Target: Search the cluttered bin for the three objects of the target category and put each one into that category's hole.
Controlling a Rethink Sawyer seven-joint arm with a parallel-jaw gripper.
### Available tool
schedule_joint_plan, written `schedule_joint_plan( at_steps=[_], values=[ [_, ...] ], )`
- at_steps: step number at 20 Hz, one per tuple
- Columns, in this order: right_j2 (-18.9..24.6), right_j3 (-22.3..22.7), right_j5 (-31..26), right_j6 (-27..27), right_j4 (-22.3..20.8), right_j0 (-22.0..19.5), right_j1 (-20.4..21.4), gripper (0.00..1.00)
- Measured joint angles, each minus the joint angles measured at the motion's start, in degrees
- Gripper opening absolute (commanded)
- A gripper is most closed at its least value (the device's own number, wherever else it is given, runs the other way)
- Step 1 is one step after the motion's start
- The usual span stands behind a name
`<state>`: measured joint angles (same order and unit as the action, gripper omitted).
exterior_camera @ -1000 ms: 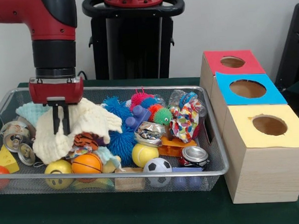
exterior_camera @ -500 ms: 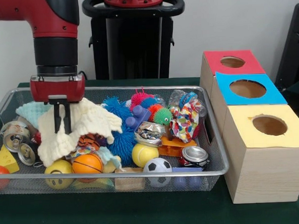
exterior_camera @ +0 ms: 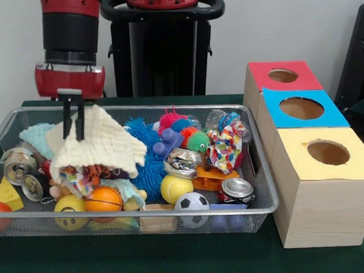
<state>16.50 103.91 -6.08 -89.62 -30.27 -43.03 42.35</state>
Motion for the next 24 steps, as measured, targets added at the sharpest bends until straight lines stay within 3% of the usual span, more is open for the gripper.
schedule_joint_plan(
  at_steps=[4, 13, 19, 24],
  values=[
    [-3.5, 2.4, -0.1, 0.0, 1.6, 4.5, 4.9, 0.0],
    [-10.1, 6.7, 0.0, -0.6, 5.4, 12.3, 9.8, 0.0],
    [-15.0, 8.8, 4.2, -1.1, 7.9, 17.7, 7.7, 0.0],
    [-16.7, 8.8, 8.7, -1.1, 9.7, 19.3, 4.7, 0.0]
  ],
)
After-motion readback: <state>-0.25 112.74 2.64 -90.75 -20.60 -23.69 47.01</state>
